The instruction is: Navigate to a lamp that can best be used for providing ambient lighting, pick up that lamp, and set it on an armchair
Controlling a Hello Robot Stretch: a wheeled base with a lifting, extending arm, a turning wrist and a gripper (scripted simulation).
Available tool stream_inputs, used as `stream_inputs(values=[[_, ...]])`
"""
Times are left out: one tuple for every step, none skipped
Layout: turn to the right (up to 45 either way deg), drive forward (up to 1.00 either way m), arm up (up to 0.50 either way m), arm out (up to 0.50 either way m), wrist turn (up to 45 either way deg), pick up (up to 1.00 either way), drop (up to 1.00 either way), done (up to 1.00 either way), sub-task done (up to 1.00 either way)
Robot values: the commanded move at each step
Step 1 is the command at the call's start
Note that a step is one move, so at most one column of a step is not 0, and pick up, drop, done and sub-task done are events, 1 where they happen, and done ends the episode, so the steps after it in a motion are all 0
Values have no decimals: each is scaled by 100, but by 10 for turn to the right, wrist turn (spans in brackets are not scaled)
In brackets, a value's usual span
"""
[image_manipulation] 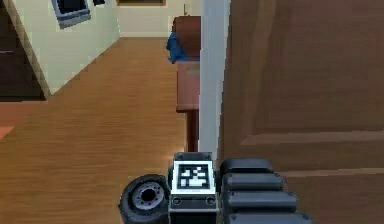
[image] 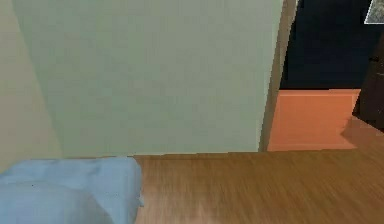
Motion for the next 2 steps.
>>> stream_inputs(values=[[-450, 0, 0, 0, 0, 0, 0, 0, 0], [-270, 0, 0, 0, 0, 0, 0, 0, 0]])
